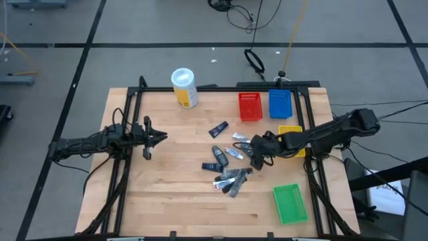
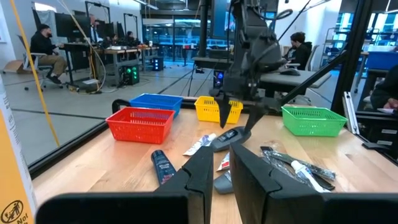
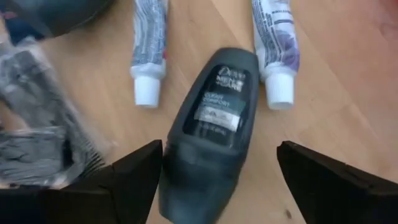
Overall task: Pick & Place Travel size toiletries
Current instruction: Put the gray deodorant into the red bin
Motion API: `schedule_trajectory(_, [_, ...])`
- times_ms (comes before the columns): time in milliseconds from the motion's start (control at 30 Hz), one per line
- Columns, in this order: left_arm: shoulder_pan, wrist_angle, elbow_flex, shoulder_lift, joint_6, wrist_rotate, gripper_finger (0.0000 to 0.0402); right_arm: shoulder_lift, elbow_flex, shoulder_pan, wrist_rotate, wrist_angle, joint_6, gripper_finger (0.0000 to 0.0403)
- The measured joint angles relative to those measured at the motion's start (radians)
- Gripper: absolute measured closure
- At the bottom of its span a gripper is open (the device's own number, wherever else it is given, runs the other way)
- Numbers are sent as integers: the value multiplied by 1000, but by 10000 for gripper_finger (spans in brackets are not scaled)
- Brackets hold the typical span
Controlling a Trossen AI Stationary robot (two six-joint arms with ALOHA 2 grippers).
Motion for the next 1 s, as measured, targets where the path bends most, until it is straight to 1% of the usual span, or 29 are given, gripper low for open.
schedule_trajectory(100, [0,0,0,0,0,0,350,45,0,5,16,1,1,105])
schedule_trajectory(200, [0,0,0,0,0,0,350,74,-1,7,15,17,-19,128])
schedule_trajectory(333, [0,0,0,0,0,0,350,83,-1,7,12,25,-36,185])
schedule_trajectory(367, [0,0,0,0,0,0,350,75,-1,7,10,29,-38,201])
schedule_trajectory(400, [0,0,0,0,0,0,350,64,-1,7,4,30,-40,209])
schedule_trajectory(533, [0,0,0,0,0,-2,350,-26,-1,-9,-43,55,-21,209])
schedule_trajectory(633, [0,0,0,0,0,-2,350,-122,24,-53,-13,58,-7,209])
schedule_trajectory(700, [0,0,0,0,0,-2,350,-173,51,-108,29,52,-5,209])
schedule_trajectory(767, [0,0,0,0,0,-2,350,-199,80,-199,41,46,10,209])
schedule_trajectory(800, [0,0,0,0,0,-2,350,-201,91,-254,33,47,21,209])
schedule_trajectory(867, [0,0,0,0,0,-2,350,-196,103,-365,-18,40,24,209])
schedule_trajectory(1000, [0,0,0,0,0,-2,350,-131,110,-573,-91,14,13,209])
